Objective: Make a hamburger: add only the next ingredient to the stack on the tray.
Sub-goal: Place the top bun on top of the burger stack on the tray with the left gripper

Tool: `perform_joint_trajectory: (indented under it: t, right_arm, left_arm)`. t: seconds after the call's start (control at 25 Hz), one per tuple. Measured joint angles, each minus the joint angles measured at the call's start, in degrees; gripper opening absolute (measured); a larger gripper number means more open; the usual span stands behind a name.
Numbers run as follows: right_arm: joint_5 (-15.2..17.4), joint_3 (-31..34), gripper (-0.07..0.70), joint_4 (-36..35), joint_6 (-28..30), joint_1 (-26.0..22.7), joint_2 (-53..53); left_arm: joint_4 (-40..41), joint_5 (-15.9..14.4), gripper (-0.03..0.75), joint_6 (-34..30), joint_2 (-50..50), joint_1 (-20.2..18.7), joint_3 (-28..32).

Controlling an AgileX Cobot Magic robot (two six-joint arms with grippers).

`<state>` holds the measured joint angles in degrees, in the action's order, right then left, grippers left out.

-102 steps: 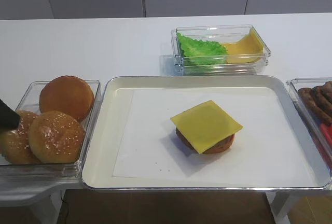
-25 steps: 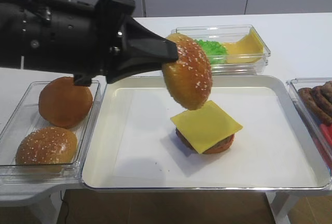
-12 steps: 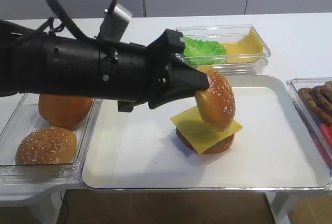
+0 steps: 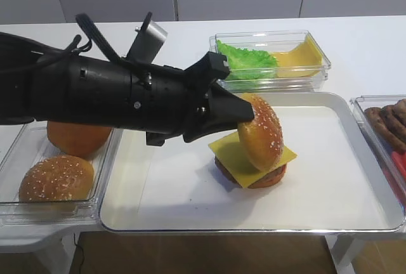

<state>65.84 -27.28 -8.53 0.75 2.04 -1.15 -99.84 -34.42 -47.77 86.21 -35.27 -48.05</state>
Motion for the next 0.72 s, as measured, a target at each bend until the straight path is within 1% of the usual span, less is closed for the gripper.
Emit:
perform_joint_trajectory:
  t: [0.16, 0.32, 0.48, 0.64, 0.72]
  right_arm:
    - [0.0, 0.0, 0.207, 0.0, 0.0, 0.0, 0.0]
    - [0.0, 0.0, 0.207, 0.0, 0.0, 0.0, 0.0]
    - [0.0, 0.0, 0.207, 0.0, 0.0, 0.0, 0.0]
    - [0.0, 0.0, 0.205, 0.0, 0.0, 0.0, 0.0]
    - [0.0, 0.0, 0.205, 0.0, 0.0, 0.0, 0.0]
  left_arm:
    - [0.0, 0.0, 0.083, 0.0, 0.1, 0.0, -0.5]
    - [0.0, -0.9, 0.083, 0.0, 0.6, 0.0, -3.6]
    - [0.0, -1.4, 0.083, 0.0, 0.7, 0.0, -4.4]
    - [0.0, -3.7, 0.083, 0.0, 3.2, 0.0, -4.4]
    - [0.0, -4.3, 0.082, 0.0, 4.8, 0.0, -4.4]
